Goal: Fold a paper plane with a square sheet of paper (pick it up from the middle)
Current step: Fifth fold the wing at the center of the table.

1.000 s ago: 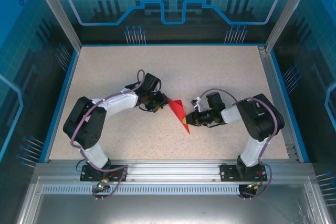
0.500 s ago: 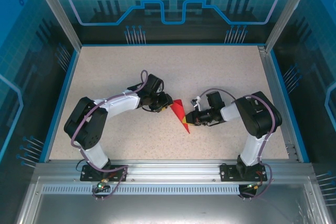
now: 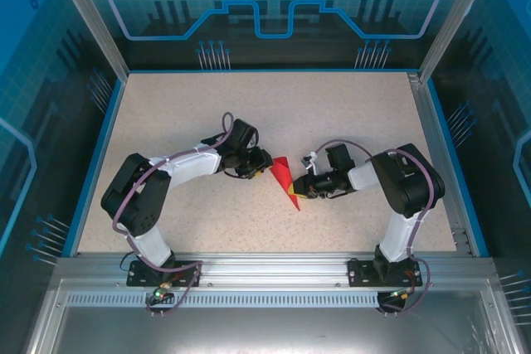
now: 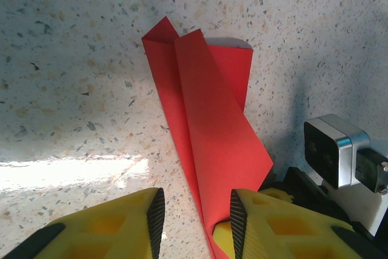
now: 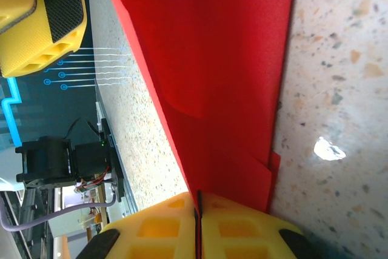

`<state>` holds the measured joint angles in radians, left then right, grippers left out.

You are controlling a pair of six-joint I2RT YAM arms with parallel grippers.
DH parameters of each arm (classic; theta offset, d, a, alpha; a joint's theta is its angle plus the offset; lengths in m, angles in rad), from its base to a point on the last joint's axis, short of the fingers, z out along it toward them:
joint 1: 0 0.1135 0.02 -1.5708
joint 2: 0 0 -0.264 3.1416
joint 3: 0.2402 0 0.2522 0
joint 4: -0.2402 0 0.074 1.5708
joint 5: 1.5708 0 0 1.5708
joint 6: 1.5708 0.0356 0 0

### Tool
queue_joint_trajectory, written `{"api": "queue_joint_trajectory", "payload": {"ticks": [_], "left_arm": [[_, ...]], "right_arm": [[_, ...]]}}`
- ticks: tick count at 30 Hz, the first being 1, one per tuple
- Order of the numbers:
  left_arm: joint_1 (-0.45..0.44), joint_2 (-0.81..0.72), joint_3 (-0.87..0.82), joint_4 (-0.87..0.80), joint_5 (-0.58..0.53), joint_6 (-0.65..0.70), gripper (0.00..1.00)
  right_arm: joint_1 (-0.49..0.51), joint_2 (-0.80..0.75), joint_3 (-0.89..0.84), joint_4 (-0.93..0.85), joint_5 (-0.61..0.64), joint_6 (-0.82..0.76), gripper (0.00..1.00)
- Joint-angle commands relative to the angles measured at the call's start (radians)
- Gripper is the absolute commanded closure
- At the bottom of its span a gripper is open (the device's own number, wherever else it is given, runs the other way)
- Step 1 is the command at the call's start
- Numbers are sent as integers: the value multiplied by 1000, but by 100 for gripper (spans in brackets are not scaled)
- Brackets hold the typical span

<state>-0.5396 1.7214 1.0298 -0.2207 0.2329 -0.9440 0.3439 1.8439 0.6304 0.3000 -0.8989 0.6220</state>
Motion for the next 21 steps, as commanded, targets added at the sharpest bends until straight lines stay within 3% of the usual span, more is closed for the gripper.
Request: {"api": "queue_joint_trajectory", "payload": {"ticks": [1, 21], "left_arm": [[-6, -3, -12, 13, 9, -13, 63], [-20, 43, 4, 53, 43, -17, 63]], "right_arm": [[-11, 34, 12, -24, 37, 11, 91], [-12, 51, 4, -20, 79, 126, 90]]}}
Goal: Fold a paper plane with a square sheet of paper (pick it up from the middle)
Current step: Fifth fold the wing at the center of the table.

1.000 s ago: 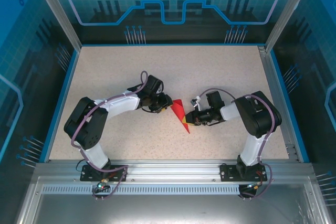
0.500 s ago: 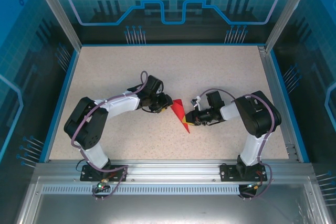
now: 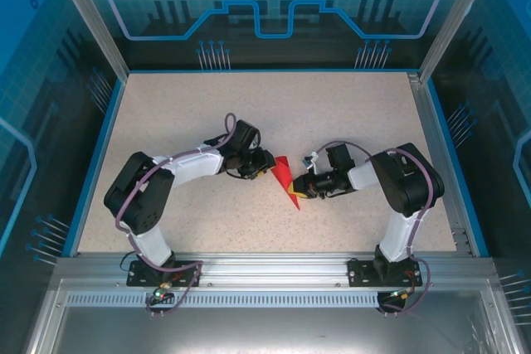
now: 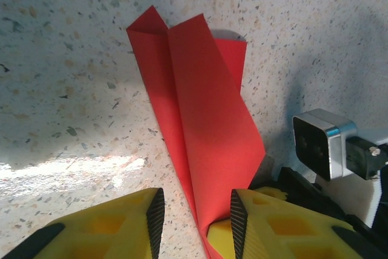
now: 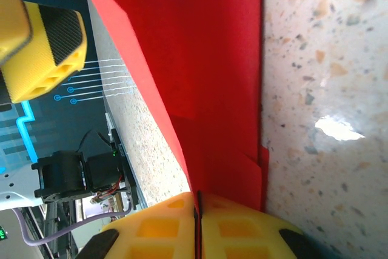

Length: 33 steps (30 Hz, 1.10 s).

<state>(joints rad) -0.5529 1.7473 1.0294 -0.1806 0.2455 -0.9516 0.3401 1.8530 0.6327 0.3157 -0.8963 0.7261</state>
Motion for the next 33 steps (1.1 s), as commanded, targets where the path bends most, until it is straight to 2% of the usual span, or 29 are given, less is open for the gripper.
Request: {"api": "queue_joint_trajectory", "payload": {"ticks": [1, 14, 23, 33], "left_arm": [[-7, 21, 6, 16, 32, -9, 63], [-50, 70, 11, 130, 72, -28, 63], [-73, 96, -8, 236, 98, -53, 62], [-76, 162, 10, 280, 97, -51, 61]], "right_arm": [[-8, 43, 0, -34, 78, 27, 90], [-9, 77, -7, -70, 124, 56, 94], [-25, 86, -23, -78, 138, 59, 95], [-31, 79, -28, -73, 137, 66, 94]]}}
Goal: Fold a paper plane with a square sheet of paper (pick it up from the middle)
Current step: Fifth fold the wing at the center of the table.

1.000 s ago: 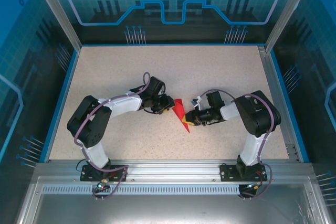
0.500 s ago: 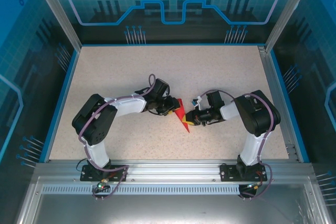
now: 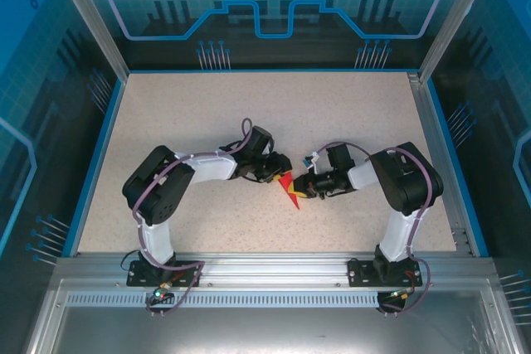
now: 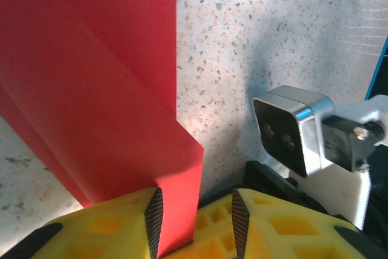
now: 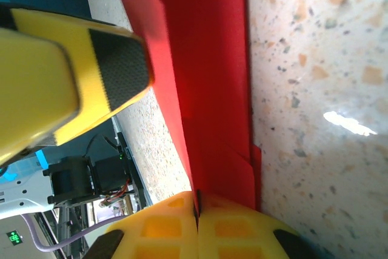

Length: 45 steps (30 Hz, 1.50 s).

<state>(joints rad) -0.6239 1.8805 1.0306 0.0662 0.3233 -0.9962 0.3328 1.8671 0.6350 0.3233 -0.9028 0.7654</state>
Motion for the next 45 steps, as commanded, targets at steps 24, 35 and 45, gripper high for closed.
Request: {"api": "queue_joint_trajectory", "payload": {"ticks": [24, 35, 45], "left_arm": [[-4, 80, 20, -82, -32, 42, 62], [-4, 72, 22, -92, -32, 47, 62], [-4, 68, 29, -106, -35, 48, 63]], "right_arm": [[25, -76, 24, -259, 120, -48, 84], [59, -104, 28, -345, 166, -88, 90], [87, -117, 50, -439, 237, -121, 86]]}}
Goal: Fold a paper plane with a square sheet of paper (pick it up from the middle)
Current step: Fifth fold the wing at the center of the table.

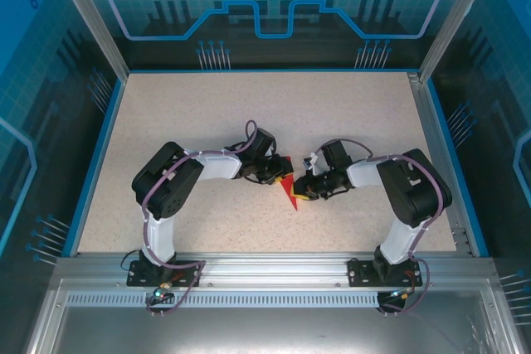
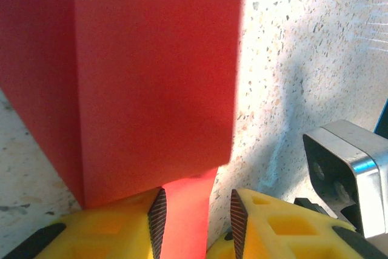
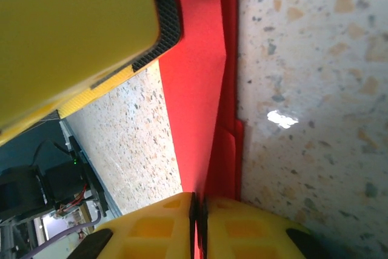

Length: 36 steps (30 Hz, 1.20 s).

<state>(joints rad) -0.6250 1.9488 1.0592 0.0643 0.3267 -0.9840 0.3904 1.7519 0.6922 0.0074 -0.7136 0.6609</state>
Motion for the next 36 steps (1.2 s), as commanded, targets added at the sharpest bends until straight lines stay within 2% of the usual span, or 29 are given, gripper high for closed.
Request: {"api": "queue_joint_trajectory", "payload": {"ticks": [1, 7, 19, 27, 36], "left_arm": [[-2, -1, 1, -105, -38, 36, 63], [-3, 0, 4, -112, -37, 38, 63], [-3, -5, 4, -116, -37, 38, 63], [-3, -5, 7, -120, -40, 40, 63], [-3, -5, 11, -124, -38, 39, 63]], "right_arm": [[31, -11, -4, -130, 42, -17, 86], [48, -49, 9, -154, 30, -20, 84], [50, -17, -7, -210, 102, -21, 93], [50, -56, -8, -246, 109, -32, 88], [54, -75, 1, -264, 100, -38, 87]]}}
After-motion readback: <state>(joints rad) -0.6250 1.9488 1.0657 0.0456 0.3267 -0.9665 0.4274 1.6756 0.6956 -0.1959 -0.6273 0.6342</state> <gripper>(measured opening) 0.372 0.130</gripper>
